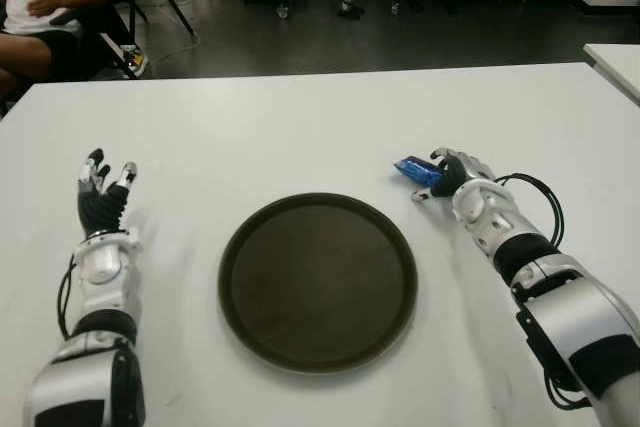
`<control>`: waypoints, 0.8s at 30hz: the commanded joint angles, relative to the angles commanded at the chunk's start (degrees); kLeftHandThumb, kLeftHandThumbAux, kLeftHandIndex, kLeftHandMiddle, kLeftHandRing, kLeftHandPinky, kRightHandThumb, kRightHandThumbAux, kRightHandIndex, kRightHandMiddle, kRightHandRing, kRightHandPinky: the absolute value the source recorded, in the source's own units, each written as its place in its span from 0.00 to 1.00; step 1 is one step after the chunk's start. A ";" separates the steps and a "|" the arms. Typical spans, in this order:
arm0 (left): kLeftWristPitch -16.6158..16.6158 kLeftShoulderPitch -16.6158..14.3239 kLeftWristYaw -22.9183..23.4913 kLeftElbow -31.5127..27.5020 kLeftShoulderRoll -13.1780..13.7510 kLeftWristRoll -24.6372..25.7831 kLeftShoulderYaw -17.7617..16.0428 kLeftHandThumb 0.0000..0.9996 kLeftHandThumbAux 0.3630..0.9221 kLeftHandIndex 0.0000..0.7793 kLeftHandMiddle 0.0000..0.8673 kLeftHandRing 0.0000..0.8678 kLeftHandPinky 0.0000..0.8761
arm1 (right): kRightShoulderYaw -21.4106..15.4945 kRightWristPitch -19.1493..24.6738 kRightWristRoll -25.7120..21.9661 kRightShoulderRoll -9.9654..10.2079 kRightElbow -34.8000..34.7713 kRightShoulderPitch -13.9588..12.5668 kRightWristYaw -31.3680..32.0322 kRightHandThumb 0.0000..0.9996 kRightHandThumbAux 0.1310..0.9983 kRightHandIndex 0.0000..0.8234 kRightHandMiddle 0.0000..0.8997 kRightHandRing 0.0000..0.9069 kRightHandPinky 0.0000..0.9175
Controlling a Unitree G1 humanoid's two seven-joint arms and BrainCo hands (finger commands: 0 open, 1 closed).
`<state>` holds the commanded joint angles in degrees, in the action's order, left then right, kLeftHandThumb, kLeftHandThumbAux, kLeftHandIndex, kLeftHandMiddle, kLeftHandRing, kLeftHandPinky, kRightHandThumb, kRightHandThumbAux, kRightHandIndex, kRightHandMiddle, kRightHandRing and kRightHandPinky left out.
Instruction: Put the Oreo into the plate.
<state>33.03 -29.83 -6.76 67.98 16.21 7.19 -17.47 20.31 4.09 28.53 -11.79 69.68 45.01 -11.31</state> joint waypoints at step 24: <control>0.08 0.14 -0.60 0.17 0.20 -0.54 0.38 0.00 0.47 0.00 0.00 0.00 0.00 | -3.96 -1.92 -3.50 0.60 -0.01 -0.62 -2.23 0.70 0.69 0.52 0.82 0.80 0.79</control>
<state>33.11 -29.69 -7.36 68.15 16.41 6.65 -17.09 16.35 2.17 25.03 -11.19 69.67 44.39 -13.54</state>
